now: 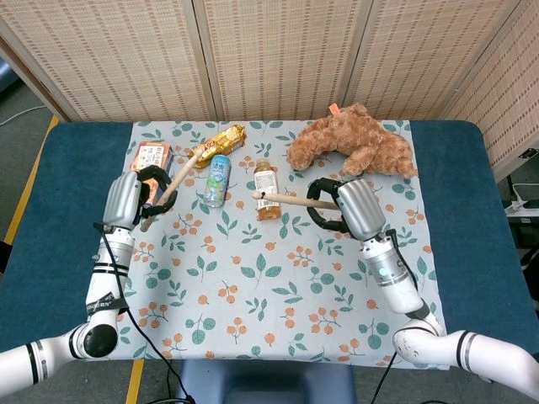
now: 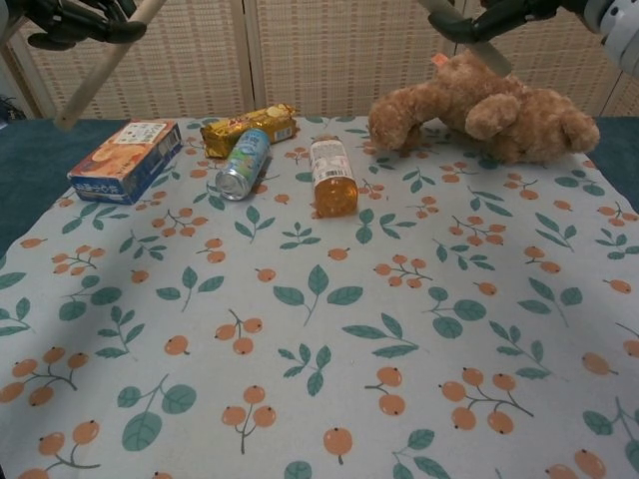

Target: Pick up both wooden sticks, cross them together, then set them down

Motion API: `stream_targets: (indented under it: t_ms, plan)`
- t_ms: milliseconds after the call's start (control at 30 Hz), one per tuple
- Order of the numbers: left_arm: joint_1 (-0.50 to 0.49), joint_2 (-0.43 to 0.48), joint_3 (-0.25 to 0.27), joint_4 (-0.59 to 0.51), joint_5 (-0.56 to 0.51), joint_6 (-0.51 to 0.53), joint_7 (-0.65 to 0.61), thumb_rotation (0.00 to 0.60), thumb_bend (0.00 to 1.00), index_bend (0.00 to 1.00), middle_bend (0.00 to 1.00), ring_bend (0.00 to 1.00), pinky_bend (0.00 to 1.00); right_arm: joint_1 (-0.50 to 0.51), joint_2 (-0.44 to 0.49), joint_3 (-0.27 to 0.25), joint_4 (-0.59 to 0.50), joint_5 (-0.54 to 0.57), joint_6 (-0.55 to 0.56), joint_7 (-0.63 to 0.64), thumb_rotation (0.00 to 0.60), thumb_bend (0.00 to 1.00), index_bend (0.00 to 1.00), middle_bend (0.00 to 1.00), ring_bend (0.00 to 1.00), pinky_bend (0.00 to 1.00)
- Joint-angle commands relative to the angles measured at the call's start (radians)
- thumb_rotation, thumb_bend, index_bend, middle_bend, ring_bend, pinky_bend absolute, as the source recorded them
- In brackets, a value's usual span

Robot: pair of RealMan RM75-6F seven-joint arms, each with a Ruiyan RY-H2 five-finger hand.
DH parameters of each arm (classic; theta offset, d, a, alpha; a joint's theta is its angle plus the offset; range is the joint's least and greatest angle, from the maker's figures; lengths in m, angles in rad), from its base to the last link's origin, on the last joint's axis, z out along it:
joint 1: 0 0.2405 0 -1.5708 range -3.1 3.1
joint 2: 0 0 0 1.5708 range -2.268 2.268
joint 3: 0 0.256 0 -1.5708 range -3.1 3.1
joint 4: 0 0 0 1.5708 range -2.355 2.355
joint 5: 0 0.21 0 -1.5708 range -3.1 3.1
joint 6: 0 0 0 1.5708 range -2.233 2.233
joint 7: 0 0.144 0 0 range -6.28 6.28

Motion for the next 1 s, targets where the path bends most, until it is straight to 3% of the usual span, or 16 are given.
stream_targets:
  t_ms: [33,567,1000]
  plan:
    - [-0.001,0.007,0.011,-0.003,0.007,-0.001,-0.009,0.600,0.38,0.70,0.88,0.93,1.00,0.021,-0.036,0.010,0.038,0.005,0.002,0.028,0.600,0.44,0.83,0.64,0.93,1.00]
    - [-0.013,0.033,0.043,-0.035,0.047,0.016,-0.060,0.600,0.38,0.70,0.88,0.93,1.00,0.073,-0.135,0.010,0.180,0.084,-0.059,0.016,0.600,0.44,0.83,0.64,0.93,1.00]
    - [-0.016,0.047,0.074,-0.054,0.091,0.018,-0.093,0.600,0.38,0.70,0.88,0.93,1.00,0.101,-0.172,0.024,0.215,0.105,-0.066,0.004,0.600,0.44,0.83,0.64,0.93,1.00]
